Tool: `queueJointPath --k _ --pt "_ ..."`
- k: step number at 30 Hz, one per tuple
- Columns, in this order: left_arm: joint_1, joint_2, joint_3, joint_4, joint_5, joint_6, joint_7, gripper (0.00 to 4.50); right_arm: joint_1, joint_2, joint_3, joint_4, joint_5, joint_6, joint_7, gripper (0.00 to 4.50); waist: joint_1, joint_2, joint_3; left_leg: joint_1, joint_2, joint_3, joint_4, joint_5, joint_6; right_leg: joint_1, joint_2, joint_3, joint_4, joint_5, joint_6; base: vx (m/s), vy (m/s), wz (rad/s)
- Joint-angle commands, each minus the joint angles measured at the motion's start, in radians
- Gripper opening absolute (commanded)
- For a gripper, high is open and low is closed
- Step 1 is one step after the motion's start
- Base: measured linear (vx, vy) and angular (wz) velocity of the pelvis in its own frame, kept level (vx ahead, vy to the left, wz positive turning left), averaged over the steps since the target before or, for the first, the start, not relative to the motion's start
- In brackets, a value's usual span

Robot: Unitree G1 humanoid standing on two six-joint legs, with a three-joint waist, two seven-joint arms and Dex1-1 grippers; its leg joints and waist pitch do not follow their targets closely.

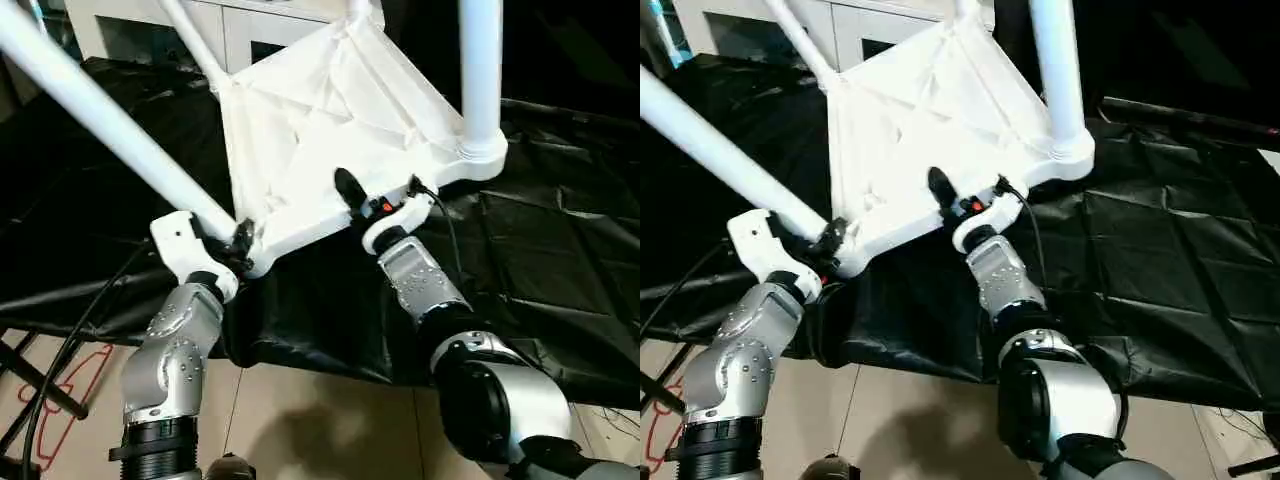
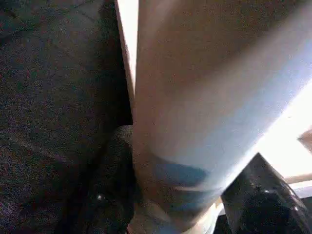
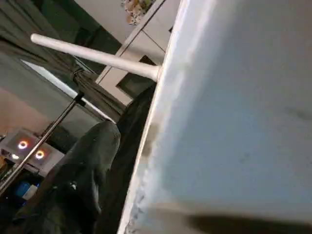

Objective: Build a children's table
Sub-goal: Flip table

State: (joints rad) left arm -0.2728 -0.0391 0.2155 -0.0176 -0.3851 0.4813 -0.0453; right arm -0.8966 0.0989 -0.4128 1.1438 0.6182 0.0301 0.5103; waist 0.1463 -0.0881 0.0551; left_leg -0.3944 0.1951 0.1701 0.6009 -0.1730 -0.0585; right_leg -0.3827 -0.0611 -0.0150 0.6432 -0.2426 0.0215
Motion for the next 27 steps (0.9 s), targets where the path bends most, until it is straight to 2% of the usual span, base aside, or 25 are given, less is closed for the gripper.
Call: queueJointPath --k 1,5,11,12,14,15,16,18,20,21,22,23,27 --pt "0.007 -0.021 -0.047 -0.003 -0.035 0.016 -0.046 2.16 -0.026 -0.008 -0.016 0.003 0.004 -0.01 0.019 3.28 -0.003 0.011 -0.072 0.031 0.033 0.0 -0.063 -0.034 0.024 0.039 -0.062 0.02 -0.049 0.209 -0.212 0.0 0.0 0.0" --pt "0.007 -0.022 -0.044 0.001 -0.032 0.016 -0.047 2.16 -0.029 -0.016 -0.031 0.009 0.007 -0.013 0.027 2.97 -0.004 0.015 -0.071 0.032 0.035 0.0 -0.065 -0.064 0.011 0.037 -0.063 0.02 -0.052 0.17 -0.211 0.0 0.0 0.0" --pt "0.006 -0.02 -0.037 0.005 -0.019 0.013 -0.031 2.16 -0.032 -0.023 -0.035 0.013 -0.001 -0.029 0.027 2.47 -0.004 0.016 -0.073 0.032 0.034 0.0 -0.064 -0.052 0.011 0.037 -0.062 0.019 -0.05 0.188 -0.213 0.0 0.0 0.0" --pt "0.005 -0.017 -0.036 0.007 -0.01 0.013 -0.023 2.51 -0.033 -0.024 -0.036 0.014 -0.005 -0.033 0.025 2.43 -0.004 0.015 -0.073 0.031 0.034 0.0 -0.064 -0.05 0.012 0.037 -0.062 0.019 -0.049 0.192 -0.214 0.0 0.0 0.0" --pt "0.002 -0.012 -0.031 0.013 -0.021 0.02 -0.038 2.85 -0.035 -0.026 -0.04 0.011 -0.009 -0.038 0.025 2.22 -0.004 0.017 -0.073 0.031 0.034 0.0 -0.064 -0.052 0.012 0.037 -0.062 0.019 -0.049 0.192 -0.216 0.0 0.0 0.0" --pt "-0.002 -0.007 -0.023 0.015 -0.026 0.017 -0.043 2.85 -0.036 -0.03 -0.039 0.01 -0.017 -0.051 0.018 2.22 -0.003 0.016 -0.073 0.031 0.034 0.001 -0.063 -0.049 0.012 0.038 -0.063 0.019 -0.049 0.192 -0.218 0.0 0.0 0.0" --pt "-0.003 0.001 -0.022 0.013 -0.028 0.019 -0.052 2.91 -0.036 -0.033 -0.041 0.007 -0.018 -0.057 0.014 2.19 -0.003 0.02 -0.074 0.031 0.033 0.0 -0.062 -0.042 0.01 0.038 -0.062 0.019 -0.047 0.2 -0.22 0.0 0.0 0.0" --pt "-0.004 0.027 -0.02 0.011 -0.027 0.025 -0.071 3.21 -0.037 -0.044 -0.052 0.0 -0.013 -0.071 -0.002 2.1 -0.003 0.018 -0.077 0.031 0.032 0.0 -0.06 -0.022 0.016 0.038 -0.059 0.018 -0.044 0.229 -0.22 0.0 0.0 0.0" --pt "-0.003 0.04 -0.009 0.01 -0.031 0.03 -0.075 3.3 -0.036 -0.055 -0.059 -0.007 -0.011 -0.081 -0.011 2.09 -0.003 0.017 -0.08 0.029 0.03 0.002 -0.054 0.019 0.03 0.038 -0.057 0.018 -0.039 0.281 -0.224 0.0 0.0 0.0" --pt "0.001 0.05 -0.005 0.007 -0.031 0.037 -0.078 3.31 -0.034 -0.062 -0.061 -0.012 -0.012 -0.088 -0.019 2.09 -0.003 0.026 -0.081 0.029 0.03 0.001 -0.053 0.03 0.031 0.036 -0.055 0.016 -0.037 0.305 -0.225 0.0 0.0 0.0" --pt "0.005 0.062 -0.007 0.004 -0.03 0.046 -0.088 3.41 -0.032 -0.068 -0.061 -0.017 -0.016 -0.096 -0.024 2.08 -0.004 0.023 -0.08 0.03 0.03 0.003 -0.053 0.026 0.032 0.036 -0.054 0.017 -0.037 0.307 -0.227 0.0 0.0 0.0" --pt "0.019 0.084 -0.011 -0.004 -0.025 0.061 -0.102 3.68 -0.032 -0.083 -0.064 -0.028 -0.02 -0.11 -0.036 2.07 -0.003 0.029 -0.079 0.03 0.03 0.003 -0.055 0.003 0.025 0.035 -0.055 0.016 -0.038 0.284 -0.227 0.0 0.0 0.0" --pt "0.043 0.111 -0.011 -0.025 -0.034 0.079 -0.123 3.88 -0.029 -0.102 -0.062 -0.053 -0.038 -0.131 -0.049 2.07 -0.003 0.031 -0.078 0.032 0.033 0.002 -0.057 -0.022 0.005 0.035 -0.056 0.015 -0.04 0.264 -0.224 0.0 0.0 0.0"
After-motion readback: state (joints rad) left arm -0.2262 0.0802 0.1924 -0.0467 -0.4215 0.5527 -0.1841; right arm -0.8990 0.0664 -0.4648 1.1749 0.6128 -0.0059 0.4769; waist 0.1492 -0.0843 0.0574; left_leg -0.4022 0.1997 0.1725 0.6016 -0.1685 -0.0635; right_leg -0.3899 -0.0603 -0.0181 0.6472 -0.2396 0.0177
